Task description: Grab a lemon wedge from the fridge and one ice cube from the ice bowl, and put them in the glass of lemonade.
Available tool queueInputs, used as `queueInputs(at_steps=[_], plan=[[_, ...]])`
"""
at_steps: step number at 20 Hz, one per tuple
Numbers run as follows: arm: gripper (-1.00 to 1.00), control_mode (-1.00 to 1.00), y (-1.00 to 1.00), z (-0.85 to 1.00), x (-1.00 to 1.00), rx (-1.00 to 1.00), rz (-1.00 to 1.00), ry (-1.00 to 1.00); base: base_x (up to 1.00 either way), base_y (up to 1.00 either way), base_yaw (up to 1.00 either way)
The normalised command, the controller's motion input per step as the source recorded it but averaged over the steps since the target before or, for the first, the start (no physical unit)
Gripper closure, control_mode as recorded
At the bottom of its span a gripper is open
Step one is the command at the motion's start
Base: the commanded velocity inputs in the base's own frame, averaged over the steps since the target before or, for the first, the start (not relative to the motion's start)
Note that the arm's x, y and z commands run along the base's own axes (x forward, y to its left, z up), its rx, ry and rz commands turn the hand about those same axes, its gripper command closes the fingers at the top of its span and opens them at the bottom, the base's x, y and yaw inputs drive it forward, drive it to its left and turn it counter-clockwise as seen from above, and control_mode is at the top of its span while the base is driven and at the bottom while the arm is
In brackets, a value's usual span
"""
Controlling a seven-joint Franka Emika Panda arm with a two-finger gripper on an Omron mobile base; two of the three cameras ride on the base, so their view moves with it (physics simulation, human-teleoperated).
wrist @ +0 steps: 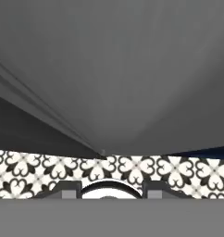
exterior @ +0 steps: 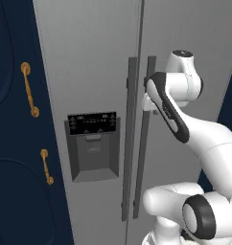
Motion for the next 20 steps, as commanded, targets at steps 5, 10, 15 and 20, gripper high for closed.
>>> queueInputs(at_steps=[5, 10, 15, 20], plan=[[-1.00, -1.00, 0.02, -0.03, -0.62, 0.08, -0.04, 0.01, 0.00, 0.00, 0.00], [-1.00, -1.00, 0.00, -0.03, -0.61, 0.11, -0.06, 0.00, 0.00, 0.00, 0.00], [-1.00, 1.00, 0.00, 0.00, -0.07, 0.00, 0.00, 0.00, -0.27, 0.23, 0.01], [-1.00, 1.00, 0.00, 0.00, 0.00, 0.00, 0.00, 0.00, -0.13, 0.97, 0.59]])
